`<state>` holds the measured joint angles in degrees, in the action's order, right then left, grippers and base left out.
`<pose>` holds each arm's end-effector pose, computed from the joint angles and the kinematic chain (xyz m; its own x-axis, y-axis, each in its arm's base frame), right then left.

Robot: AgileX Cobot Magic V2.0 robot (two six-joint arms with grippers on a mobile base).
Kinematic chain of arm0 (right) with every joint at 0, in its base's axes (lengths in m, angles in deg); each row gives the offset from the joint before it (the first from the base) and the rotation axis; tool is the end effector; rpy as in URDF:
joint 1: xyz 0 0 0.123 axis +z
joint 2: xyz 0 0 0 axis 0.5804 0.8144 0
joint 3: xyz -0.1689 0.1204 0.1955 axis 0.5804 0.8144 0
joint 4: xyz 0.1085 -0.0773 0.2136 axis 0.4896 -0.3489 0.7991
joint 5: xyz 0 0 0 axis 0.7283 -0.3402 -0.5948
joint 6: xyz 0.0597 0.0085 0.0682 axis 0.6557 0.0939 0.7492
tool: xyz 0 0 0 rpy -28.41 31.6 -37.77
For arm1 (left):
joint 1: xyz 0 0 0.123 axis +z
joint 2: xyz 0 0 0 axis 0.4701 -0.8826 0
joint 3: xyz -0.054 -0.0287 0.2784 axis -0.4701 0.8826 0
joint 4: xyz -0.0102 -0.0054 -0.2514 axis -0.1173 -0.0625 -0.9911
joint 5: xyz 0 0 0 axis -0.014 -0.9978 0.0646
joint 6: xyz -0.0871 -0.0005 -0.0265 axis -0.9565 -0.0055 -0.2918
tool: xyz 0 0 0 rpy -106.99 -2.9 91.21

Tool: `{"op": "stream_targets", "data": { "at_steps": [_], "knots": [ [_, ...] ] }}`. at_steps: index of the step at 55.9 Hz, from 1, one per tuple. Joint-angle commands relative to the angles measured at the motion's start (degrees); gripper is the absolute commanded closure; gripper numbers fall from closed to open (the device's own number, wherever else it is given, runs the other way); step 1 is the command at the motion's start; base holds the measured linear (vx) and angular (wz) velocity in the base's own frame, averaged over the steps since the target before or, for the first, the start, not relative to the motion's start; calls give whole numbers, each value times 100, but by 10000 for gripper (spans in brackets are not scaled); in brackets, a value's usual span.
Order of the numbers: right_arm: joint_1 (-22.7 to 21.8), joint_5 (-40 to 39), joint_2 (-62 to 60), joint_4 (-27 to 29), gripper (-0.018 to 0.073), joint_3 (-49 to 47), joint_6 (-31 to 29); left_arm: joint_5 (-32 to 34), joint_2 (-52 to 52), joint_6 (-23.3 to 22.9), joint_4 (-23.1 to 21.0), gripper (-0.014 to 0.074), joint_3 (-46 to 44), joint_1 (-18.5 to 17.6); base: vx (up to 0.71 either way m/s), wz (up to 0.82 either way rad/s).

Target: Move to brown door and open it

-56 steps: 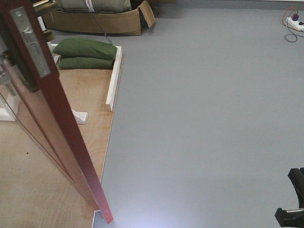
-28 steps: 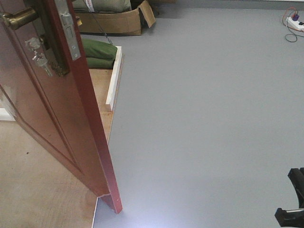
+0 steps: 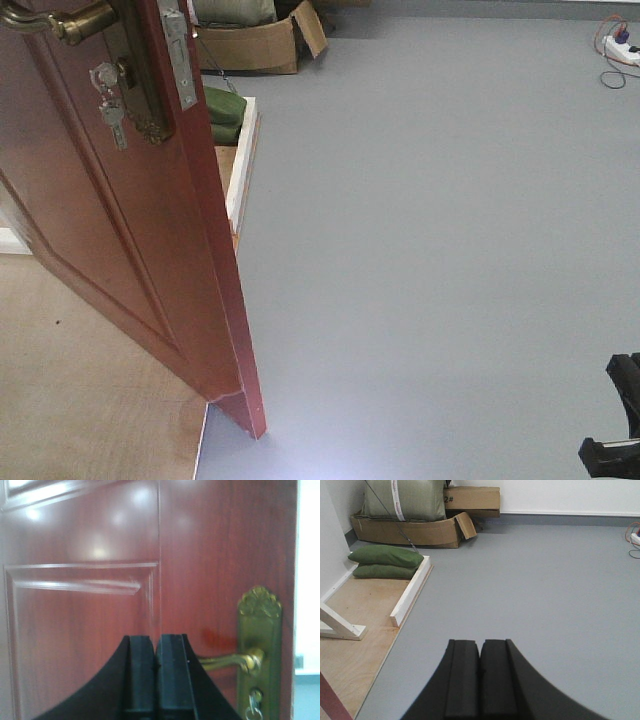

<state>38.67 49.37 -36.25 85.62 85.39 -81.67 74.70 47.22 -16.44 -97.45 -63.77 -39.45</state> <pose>0.0522 0.0054 0.1690 -0.3077 -0.0099 -0.9514 -0.0781 0.9968 0.0149 0.0804 -0.0036 0.3720 0.2758 -0.0825 -0.9577 0.0758 0.9951 -0.0639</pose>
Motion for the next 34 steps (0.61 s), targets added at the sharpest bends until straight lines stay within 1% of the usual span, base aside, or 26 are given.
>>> {"op": "stream_targets", "data": {
  "at_steps": [1, 3, 6, 9, 10, 11, 12, 13, 14, 15, 18, 19, 22, 26, 28, 34],
  "knots": [
    [-9, -461, -32, -39, 559, 19, -49, 85, -297, -201, 297, 600, -362, -45, 0, 0],
    [-9, -461, -32, -39, 559, 19, -49, 32, -417, -430, 549, 600, -455, -45, 0, 0],
    [-9, -461, -32, -39, 559, 19, -49, 16, -612, -1046, 1141, 600, -605, -45, 0, 0],
    [-9, -461, -32, -39, 559, 19, -49, 23, -837, -1982, 2005, 600, -741, -45, 0, 0],
    [-9, -461, -32, -39, 559, 19, -49, 42, -913, -2210, 2321, 600, -790, -45, 0, 0],
    [-9, -461, -32, -39, 559, 19, -49, 66, -986, -2555, 2538, 600, -828, -45, 0, 0],
    [-9, -461, -32, -39, 559, 19, -49, 89, -1035, -2784, 2873, 600, -853, -45, 0, 0],
    [-9, -461, -32, -39, 559, 19, -49, 130, -1105, -3132, 3095, 600, -878, -45, 0, 0],
    [-9, -461, -32, -39, 559, 19, -49, 160, -1149, -3476, 3421, 600, -906, -45, 0, 0],
    [-9, -461, -32, -39, 559, 19, -49, 184, -1214, -3700, 3632, 600, -913, -45, 0, 0],
    [-9, -461, -32, -39, 559, 19, -49, 373, -1358, -4688, 4485, 600, -917, -45, 0, 0],
    [-9, -461, -32, -39, 559, 19, -49, 442, -1407, -4990, 4733, 600, -912, -45, 0, 0],
    [-9, -461, -32, -39, 559, 19, -49, 605, -1543, -5650, 5336, 600, -912, -45, 0, 0],
    [-9, -451, -32, -39, 559, 19, -49, 749, -1690, -6228, 5869, 600, -912, -45, 0, 0],
    [-9, -441, -32, -39, 559, 19, -49, 749, -1740, -6408, 5991, 600, -912, -45, 0, 0],
    [-9, -441, -32, -39, 559, 19, -49, 750, -1879, -6458, 6028, 600, -912, -45, 0, 0]
  ]
}}
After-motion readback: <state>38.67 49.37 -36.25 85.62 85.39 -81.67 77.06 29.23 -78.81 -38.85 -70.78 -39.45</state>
